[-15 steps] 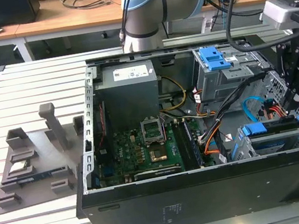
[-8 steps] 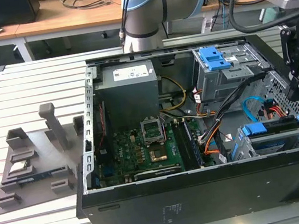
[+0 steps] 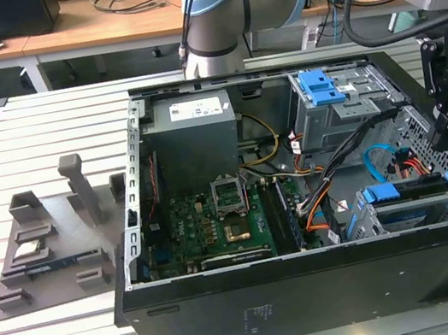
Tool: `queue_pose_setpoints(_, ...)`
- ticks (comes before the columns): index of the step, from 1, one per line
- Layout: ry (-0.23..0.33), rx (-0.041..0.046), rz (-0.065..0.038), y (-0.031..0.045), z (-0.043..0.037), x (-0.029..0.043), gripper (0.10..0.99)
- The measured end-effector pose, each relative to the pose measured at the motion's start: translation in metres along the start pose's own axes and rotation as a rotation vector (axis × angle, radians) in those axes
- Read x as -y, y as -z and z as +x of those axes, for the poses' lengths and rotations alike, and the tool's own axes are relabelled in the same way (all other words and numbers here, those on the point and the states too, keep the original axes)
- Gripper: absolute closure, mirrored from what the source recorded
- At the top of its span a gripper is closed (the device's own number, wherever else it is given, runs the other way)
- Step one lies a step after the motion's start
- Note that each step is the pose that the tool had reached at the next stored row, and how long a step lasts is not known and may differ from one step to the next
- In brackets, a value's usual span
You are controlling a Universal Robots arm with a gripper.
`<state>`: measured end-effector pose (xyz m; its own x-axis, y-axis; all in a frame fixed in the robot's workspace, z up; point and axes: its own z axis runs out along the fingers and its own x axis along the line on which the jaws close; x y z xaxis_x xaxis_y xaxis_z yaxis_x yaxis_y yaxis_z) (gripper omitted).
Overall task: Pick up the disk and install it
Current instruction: 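Insert the first disk wire, then insert the second disk wire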
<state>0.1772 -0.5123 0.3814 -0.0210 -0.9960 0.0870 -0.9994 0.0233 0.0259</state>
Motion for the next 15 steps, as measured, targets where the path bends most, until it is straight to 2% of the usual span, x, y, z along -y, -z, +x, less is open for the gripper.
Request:
queue_pose_setpoints(4,0.000,0.0001,0.000,0.0001,0.0000,0.0000,0.980)
queue_pose_setpoints(5,0.000,0.0001,0.000,0.0001,0.0000,0.0000,0.914)
queue_pose_setpoints(6,0.000,0.0001,0.000,0.0002,0.0000,0.0000,0.914)
queue_pose_setpoints(8,0.000,-0.0002,0.000,0.0003,-0.0001,-0.0002,0.784)
queue_pose_setpoints(11,0.001,0.0000,0.000,-0.0004,-0.0053,-0.0031,0.784)
queue_pose_setpoints(13,0.002,-0.0003,0.000,-0.0015,-0.0098,-0.0094,0.784)
queue_pose_setpoints(15,0.002,0.0000,0.000,-0.0026,-0.0097,-0.0249,0.784)
